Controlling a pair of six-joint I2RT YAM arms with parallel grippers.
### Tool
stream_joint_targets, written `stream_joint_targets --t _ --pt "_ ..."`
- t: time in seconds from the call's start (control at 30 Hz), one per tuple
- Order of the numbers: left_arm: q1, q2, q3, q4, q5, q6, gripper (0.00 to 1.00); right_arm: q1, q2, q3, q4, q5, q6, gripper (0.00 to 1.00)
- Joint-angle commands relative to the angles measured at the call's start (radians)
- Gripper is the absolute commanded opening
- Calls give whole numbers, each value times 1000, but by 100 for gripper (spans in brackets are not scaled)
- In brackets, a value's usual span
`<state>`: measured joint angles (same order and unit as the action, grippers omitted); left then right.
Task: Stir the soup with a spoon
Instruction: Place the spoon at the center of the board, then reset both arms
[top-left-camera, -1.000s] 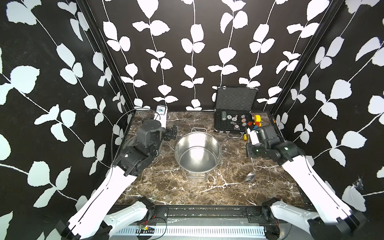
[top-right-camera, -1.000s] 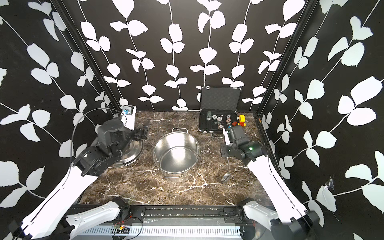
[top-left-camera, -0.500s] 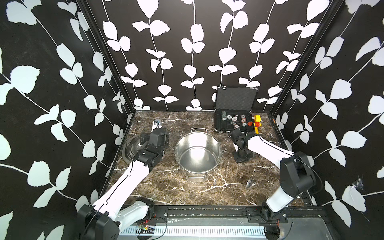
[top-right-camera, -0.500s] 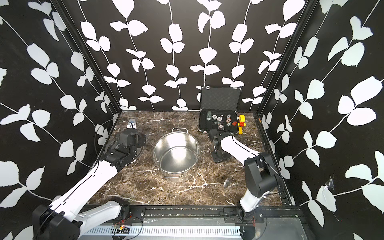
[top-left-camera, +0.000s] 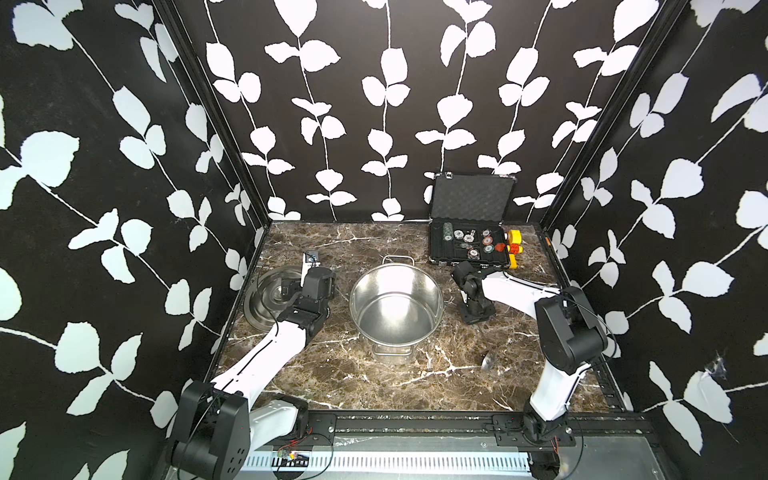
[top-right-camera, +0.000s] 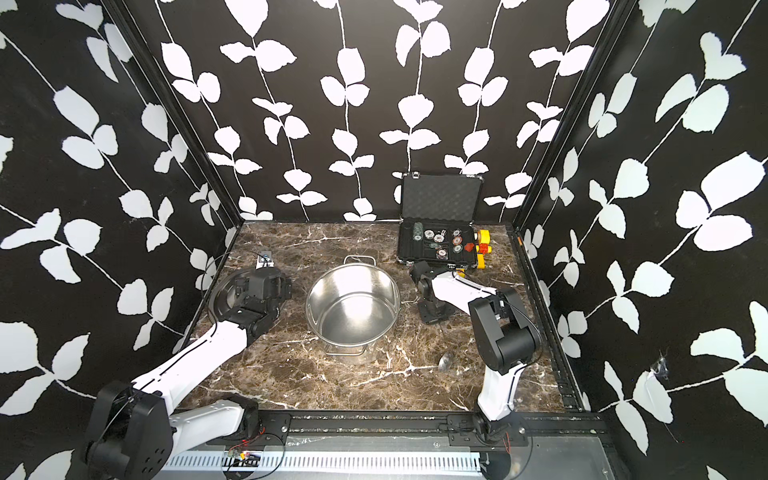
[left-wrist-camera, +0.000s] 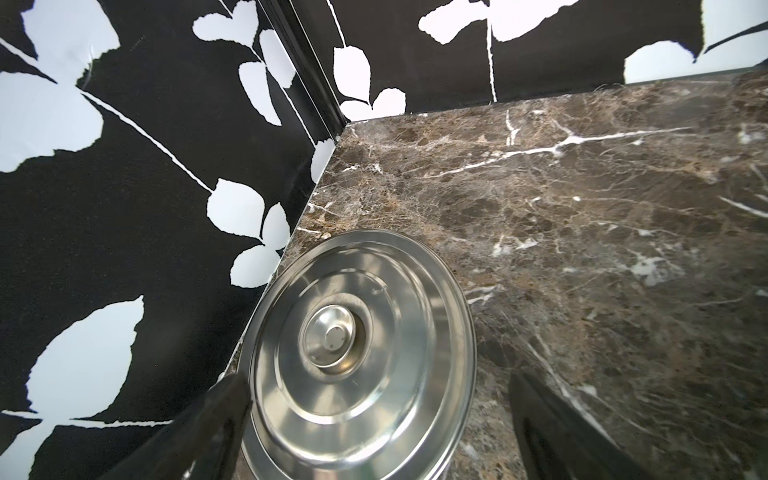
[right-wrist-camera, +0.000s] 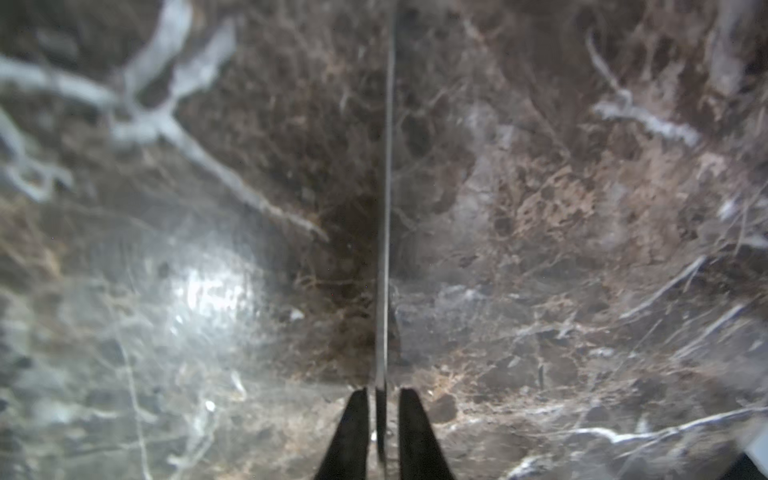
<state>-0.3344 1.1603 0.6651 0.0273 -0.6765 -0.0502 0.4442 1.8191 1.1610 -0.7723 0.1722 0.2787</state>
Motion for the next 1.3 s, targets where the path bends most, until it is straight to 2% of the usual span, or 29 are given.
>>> stream_joint_targets --t 0.0,0.2,0.5,0.63,0.77,0.93,1.07,1.27 --pt "8 3 -30 110 -27 36 99 4 -5 -22 26 -28 10 27" --pt "14 34 -59 169 4 56 99 2 -73 -40 40 -54 3 44" --pt "20 49 -72 191 35 78 99 -35 -334 -66 77 -122 -60 72" --pt "29 55 -107 272 73 114 99 -107 -510 -165 203 -108 -114 98" --pt "78 81 -164 414 181 148 99 -250 -703 -349 441 -143 -155 100" --pt "143 128 -269 661 317 191 99 -323 -864 -639 853 -113 -276 100" --pt "171 183 -308 784 373 211 99 -365 -852 -743 1016 -115 -286 100" --pt "213 349 -326 958 414 179 99 -391 -727 -840 1277 -179 -295 100"
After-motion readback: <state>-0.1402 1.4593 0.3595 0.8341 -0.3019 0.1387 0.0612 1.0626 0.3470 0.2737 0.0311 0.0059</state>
